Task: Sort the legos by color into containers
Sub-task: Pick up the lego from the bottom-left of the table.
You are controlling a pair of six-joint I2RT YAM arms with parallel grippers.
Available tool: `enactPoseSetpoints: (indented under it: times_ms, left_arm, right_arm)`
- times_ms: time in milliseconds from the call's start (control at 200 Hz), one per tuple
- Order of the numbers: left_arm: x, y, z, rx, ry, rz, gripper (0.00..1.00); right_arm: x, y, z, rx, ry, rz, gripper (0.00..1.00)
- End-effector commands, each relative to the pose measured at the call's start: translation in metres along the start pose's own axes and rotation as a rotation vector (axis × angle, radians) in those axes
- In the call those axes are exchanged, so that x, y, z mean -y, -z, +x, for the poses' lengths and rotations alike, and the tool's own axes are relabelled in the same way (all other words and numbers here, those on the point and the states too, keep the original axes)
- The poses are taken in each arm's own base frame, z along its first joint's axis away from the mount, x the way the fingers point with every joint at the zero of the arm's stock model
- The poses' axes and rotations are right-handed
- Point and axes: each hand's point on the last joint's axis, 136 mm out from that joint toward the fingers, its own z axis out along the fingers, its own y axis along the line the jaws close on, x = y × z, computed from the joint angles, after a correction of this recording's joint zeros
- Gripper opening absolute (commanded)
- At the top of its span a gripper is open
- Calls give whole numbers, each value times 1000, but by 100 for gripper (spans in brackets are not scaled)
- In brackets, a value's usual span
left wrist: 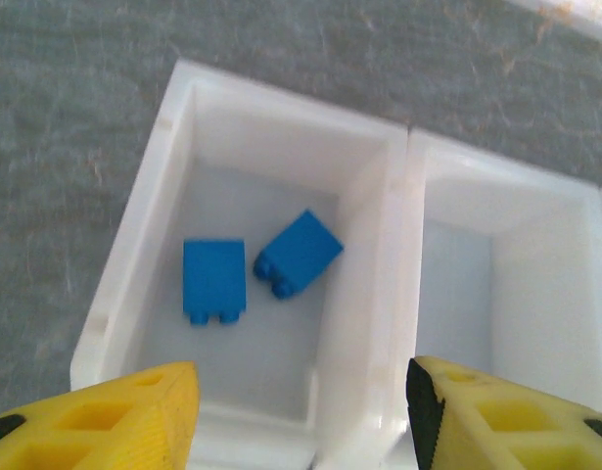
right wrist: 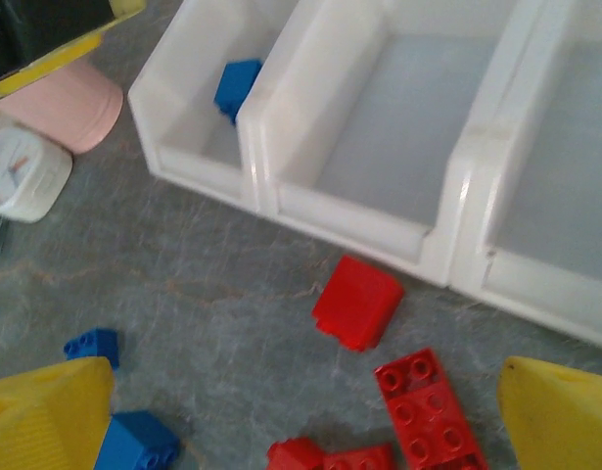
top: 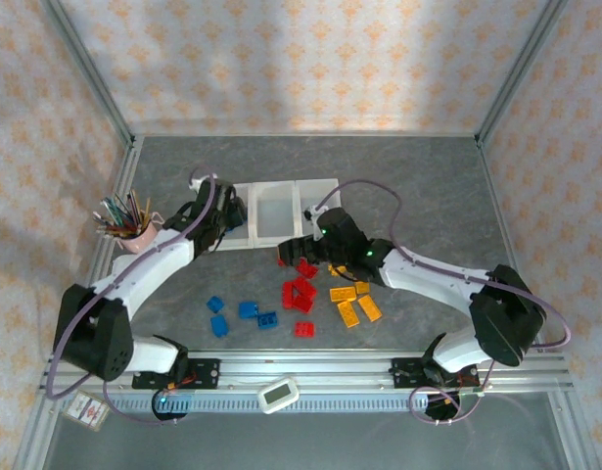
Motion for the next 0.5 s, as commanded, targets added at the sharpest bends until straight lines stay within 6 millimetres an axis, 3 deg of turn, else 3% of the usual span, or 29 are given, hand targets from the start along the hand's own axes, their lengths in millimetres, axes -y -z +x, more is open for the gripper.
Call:
enactPoseSetpoints:
  times_ms: [0,245,495]
  left_arm:
    - [-20,18,42,-81,-8,-82,61]
    - [-60,45,112,-159,35,-206,63]
    - [-110,54,146,-171,119,-368,71]
  right_arm:
    - [-2,-1,24,-46,32,2,100]
    - [-19,-10,55,-103,69,-41,100]
    - [-26,-19,64,-131,57,-66,100]
